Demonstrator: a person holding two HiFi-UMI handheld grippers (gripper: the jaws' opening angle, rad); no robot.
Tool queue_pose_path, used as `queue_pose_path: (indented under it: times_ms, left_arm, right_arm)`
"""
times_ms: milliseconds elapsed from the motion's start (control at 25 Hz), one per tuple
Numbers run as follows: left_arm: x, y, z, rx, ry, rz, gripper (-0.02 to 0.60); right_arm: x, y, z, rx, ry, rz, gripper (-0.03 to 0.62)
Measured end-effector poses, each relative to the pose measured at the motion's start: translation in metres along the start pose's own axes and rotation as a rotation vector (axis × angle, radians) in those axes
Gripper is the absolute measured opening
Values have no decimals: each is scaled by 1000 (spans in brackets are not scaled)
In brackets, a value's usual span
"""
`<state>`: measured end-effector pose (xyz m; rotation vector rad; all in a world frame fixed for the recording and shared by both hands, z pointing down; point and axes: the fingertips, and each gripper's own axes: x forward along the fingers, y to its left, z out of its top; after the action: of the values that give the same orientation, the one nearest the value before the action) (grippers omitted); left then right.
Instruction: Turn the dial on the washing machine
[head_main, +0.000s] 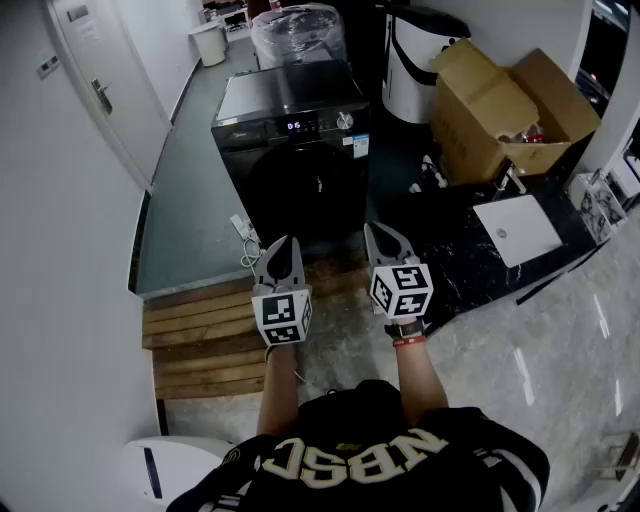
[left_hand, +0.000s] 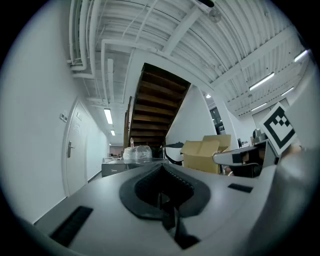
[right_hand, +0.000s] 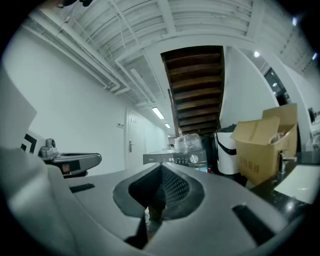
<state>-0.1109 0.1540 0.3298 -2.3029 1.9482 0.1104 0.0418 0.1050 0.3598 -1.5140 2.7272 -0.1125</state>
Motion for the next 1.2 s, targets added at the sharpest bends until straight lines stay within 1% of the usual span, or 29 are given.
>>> queue_pose_path:
  times_ms: [120,240,360,520,720,1000,1200]
  left_arm:
    - [-5,17,-10,-16,8,5,12]
    - [3,32,-14,-23,10,3,11]
    - [15,40,-15,-32,14,1,11]
    - [41,43,-26,-37,30,-7,11]
    - [104,51,-40,-35,47,10,11]
    - [206,57,-27,10,14,17,11]
    - [260,56,-32,6,12,34,11]
  right_arm:
    - [6,12,-12,-16,23,-14,8]
    - [21,17,-15,-34,39,-25,8]
    - [35,14,-16,-46,50,-43,8]
    - [60,0,-18,-22,46,-61,8]
    - [117,-32,-17,-13,46,-36,8]
    - [203,-94,18,-11,-15,-32,8]
    - [247,-125,23,-8,-16,-7,14]
